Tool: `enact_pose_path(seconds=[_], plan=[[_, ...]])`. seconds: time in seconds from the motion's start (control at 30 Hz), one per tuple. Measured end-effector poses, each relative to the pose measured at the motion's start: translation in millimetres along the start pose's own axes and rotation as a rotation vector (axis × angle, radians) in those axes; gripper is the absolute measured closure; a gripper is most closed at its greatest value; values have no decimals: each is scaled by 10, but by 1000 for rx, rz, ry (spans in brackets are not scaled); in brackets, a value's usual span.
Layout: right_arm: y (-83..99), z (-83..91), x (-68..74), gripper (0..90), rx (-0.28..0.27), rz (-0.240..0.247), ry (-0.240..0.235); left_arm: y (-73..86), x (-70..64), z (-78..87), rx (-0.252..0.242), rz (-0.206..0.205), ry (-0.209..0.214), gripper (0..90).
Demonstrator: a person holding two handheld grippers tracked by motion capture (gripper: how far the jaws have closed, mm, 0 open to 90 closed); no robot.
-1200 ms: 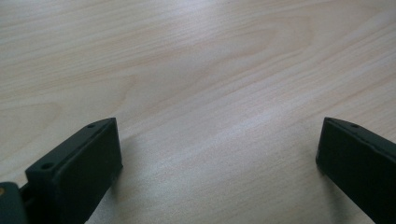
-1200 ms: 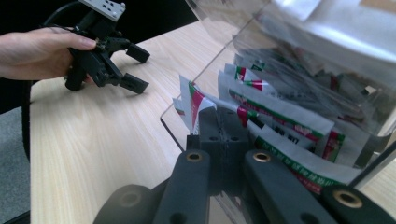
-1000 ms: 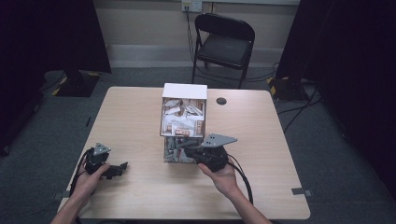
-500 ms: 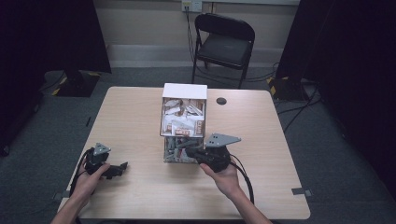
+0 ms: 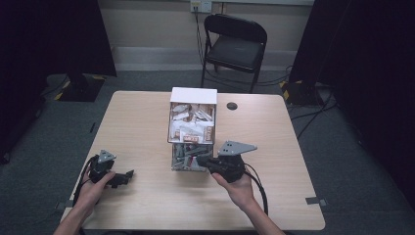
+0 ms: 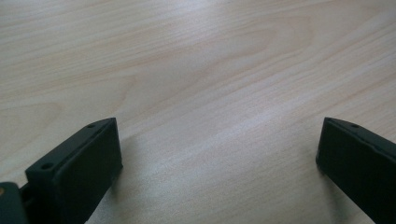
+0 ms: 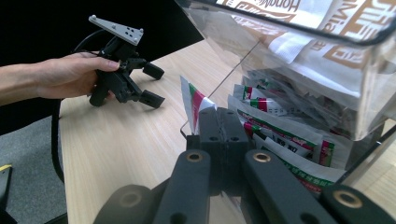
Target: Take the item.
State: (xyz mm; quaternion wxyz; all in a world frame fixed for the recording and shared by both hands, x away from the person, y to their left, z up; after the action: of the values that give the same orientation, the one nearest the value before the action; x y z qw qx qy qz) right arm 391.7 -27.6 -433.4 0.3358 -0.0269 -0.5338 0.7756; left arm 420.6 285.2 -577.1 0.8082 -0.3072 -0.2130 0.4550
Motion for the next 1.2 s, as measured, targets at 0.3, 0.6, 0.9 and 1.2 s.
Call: enact_pose_path(seconds=[0.3, 0.6, 0.9, 1.2], plan=[[1, 91, -18, 900, 1, 3, 13, -1, -1, -1, -1, 1, 1, 0], [8, 184, -58, 900, -15, -9, 20, -1, 1, -1, 0, 0, 0, 0], [23, 271, -108, 900, -23, -19, 34, 0, 1, 0, 0, -1, 0, 0], [30, 357, -163, 900, -27, -25, 48, -1, 1, -1, 0, 0, 0, 0]])
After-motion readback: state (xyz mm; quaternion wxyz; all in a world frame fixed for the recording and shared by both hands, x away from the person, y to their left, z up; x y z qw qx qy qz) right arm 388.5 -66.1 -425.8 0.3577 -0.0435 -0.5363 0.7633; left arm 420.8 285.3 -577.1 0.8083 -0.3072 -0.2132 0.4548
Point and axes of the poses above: each handheld gripper's, and its own axes: z roughly backward along the jaws, y roughly out of its underside, x roughly to its left, the point moved 9 cm from there along -z, roughly forward along the jaws, and after that the axes turned 9 degrees about -z, right-handed, at the moved point
